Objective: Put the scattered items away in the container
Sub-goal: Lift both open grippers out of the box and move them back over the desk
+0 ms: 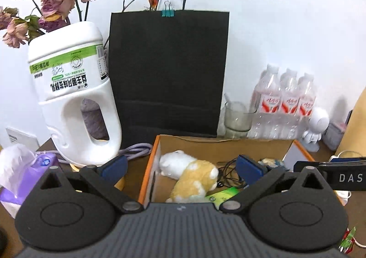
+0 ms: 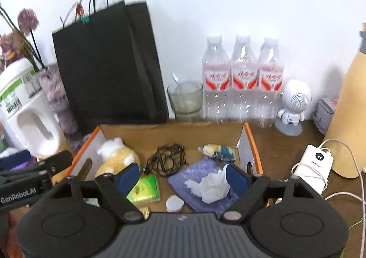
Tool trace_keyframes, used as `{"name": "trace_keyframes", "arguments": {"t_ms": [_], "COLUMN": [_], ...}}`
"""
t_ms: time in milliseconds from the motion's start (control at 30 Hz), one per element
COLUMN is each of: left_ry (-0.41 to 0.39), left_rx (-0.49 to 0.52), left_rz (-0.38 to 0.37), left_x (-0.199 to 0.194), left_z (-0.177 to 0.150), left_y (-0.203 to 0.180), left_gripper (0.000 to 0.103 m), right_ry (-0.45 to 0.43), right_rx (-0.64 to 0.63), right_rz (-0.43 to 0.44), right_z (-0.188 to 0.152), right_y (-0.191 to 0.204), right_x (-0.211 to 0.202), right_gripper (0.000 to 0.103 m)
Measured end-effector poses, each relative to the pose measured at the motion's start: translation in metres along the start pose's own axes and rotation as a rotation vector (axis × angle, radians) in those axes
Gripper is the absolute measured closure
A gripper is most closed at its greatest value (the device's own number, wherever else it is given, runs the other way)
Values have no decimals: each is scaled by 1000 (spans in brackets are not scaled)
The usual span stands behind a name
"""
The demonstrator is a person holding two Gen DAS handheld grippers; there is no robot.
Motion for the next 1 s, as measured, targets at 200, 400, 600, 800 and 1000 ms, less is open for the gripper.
{"name": "trace_keyframes", "arguments": {"t_ms": [200, 400, 600, 800, 1000], "left_ry": [-57, -56, -86, -43, 65], "left_rx": [48, 48, 105, 56, 57], "left_rz": [-18, -20, -7, -10, -103], "left_x": [-5, -6, -45, -118, -140], "left_z": [-4, -6, -21, -73, -126], "left_y": [-6, -5, 6, 27, 20], "left_gripper": [0, 0, 0, 0, 0], "right_ry": [-47, -63, -73, -88, -29], "right_rx": [62, 0, -20, -102, -66], "right_rz": [53, 35, -3, -14, 22], "right_z": [-9, -11, -33, -99, -145], "right_y": [-4, 7, 3, -8, -18], "right_x": [-4, -9, -55, -130, -147], "right_gripper": [21, 21, 21, 21, 24]}}
Point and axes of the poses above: each gripper's, at about its wrist camera, not at the fingertips, and x roughly the way its jaws point, y to its left, z to its top, the point moved 5 cm from there along x, roughly the way its jaws point, and after that the axes turned 13 degrees about -y, right-handed, at the moved point
